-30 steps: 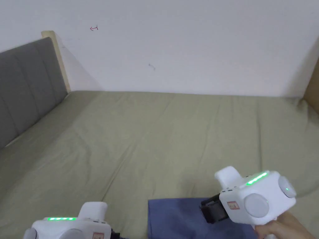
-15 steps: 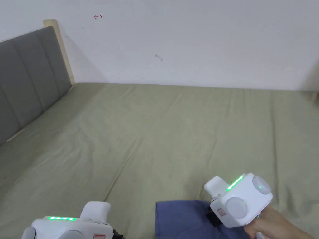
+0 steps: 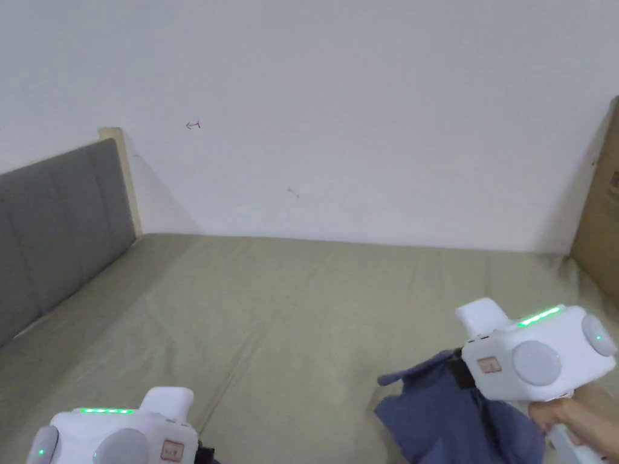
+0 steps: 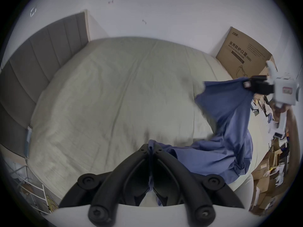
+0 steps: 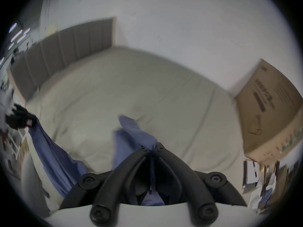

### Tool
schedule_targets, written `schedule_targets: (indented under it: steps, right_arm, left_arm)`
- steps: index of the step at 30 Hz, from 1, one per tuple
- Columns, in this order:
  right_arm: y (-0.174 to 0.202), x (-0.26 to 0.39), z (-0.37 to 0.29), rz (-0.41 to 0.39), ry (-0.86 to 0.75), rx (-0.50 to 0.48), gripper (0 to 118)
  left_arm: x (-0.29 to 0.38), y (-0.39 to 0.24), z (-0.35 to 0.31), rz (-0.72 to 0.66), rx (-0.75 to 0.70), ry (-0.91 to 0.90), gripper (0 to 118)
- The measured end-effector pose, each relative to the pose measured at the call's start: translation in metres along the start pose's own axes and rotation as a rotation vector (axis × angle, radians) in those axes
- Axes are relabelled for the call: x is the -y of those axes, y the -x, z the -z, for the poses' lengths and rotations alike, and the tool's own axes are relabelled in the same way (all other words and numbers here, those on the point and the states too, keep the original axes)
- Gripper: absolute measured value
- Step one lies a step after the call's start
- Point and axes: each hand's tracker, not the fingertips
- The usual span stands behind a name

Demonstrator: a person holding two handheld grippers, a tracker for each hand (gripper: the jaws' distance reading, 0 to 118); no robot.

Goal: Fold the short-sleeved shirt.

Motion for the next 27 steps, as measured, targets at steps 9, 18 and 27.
schedule_targets:
  steps: [9, 18, 27]
  right_arm:
    - [-0.113, -0.006, -0.153, 0.314, -0.183, 0.185, 2]
    - [-0.152, -0.01, -0.209, 0.388, -0.284, 0.17, 2]
    - [-0.183, -0.062, -0.209, 0.465, -0.321, 0.157, 2]
  left_arm:
    - [-0.054, 0.007, -0.087, 0.088, -0.089, -0.172, 1]
    - [-0.1, 0.004, -0.131, 0.049, -0.053, -0.302, 1]
    - [-0.174, -0.014, -0.154, 0.073, -0.082, -0.357, 1]
